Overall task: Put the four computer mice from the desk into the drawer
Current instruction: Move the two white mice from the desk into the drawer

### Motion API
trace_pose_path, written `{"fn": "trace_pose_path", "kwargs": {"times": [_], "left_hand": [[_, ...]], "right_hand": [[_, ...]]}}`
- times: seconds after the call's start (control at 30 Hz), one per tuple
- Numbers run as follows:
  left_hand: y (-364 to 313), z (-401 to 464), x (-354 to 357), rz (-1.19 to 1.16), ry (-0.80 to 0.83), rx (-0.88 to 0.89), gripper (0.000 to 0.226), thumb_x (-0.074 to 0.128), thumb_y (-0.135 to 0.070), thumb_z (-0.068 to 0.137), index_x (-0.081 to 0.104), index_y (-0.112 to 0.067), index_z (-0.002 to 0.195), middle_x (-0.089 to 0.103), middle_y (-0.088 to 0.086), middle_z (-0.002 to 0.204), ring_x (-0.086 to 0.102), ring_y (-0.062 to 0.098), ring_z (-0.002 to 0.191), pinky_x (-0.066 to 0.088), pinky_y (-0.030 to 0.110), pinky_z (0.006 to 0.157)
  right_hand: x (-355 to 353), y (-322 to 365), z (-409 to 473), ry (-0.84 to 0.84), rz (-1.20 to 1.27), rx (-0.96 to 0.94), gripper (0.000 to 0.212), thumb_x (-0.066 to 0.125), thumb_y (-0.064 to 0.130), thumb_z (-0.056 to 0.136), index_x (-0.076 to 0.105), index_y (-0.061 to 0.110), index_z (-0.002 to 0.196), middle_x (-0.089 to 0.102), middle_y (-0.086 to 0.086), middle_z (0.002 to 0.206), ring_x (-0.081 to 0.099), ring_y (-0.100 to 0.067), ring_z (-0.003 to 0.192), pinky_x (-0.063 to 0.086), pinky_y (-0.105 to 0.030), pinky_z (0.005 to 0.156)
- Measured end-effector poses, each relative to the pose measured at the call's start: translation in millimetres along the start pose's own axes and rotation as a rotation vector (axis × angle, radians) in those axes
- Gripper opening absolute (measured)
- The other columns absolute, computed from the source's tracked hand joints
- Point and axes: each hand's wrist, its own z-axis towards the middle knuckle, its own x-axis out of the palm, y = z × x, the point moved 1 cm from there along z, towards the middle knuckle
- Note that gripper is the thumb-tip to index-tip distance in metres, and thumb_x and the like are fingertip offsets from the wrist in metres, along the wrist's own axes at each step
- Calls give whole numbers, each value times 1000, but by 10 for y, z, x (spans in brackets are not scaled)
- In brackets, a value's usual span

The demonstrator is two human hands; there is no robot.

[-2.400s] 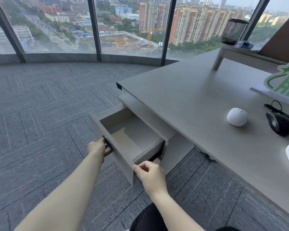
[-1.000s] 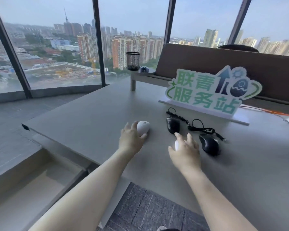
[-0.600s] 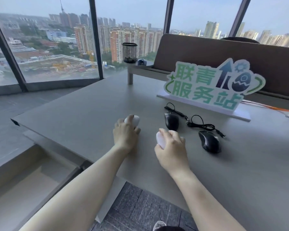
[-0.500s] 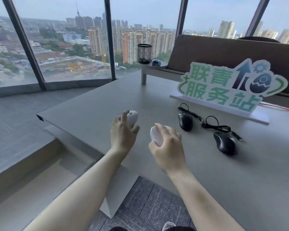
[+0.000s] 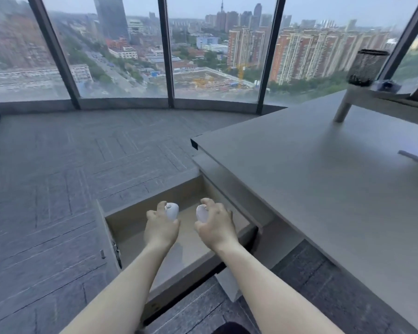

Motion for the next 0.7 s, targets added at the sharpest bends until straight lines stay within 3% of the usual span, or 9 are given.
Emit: {"fn": "trace_pose_path", "kwargs": {"times": [0.1,0.23,0.37,0.47,0.57,0.7], "left_hand": [[190,195,192,40,56,-43,59,55,-30,85,34,-25,139,41,16,130,59,38,104,46,36,81],[269,401,453,101,107,-76,59,53,-35,83,35,-27,139,42,14,129,56,36,110,46,36,81],[299,485,672,164,105,-68,50,51,-35,84,44,-21,131,45,16,126,47,38,118,43,39,91],[338,500,750,208,116,-57,56,57,-38,81,45,-18,131,47,17,128,43,38,122,40,40,96],[290,455,682,158,81,-61,56,48,-37,87,43,-14,138,45,19,134,41,39,124,36,41,100],[-114,306,382,-107,-123,119,42,46,-20,91,52,-12,131,52,17,130,47,37,118,38,39,98]], "right_hand": [[286,-111,373,91,-160,84,57,47,24,84,38,25,140,46,-16,137,37,-36,126,41,-43,100],[563,-302,690,277,-374,159,61,56,28,84,34,24,141,36,-16,142,31,-34,133,43,-43,97],[714,-475,831,329,-513,191,63,62,23,83,35,23,140,34,-17,140,33,-35,129,47,-43,94],[769,-564,839,357,-541,198,54,63,19,85,41,19,134,33,-17,138,36,-36,126,46,-44,96],[706,-522,787,322,-481,184,53,62,22,88,39,19,136,34,-16,139,36,-36,126,46,-44,94],[249,-225,548,64,-227,19,40,42,14,93,47,17,133,43,-13,133,47,-36,119,47,-42,89]]}}
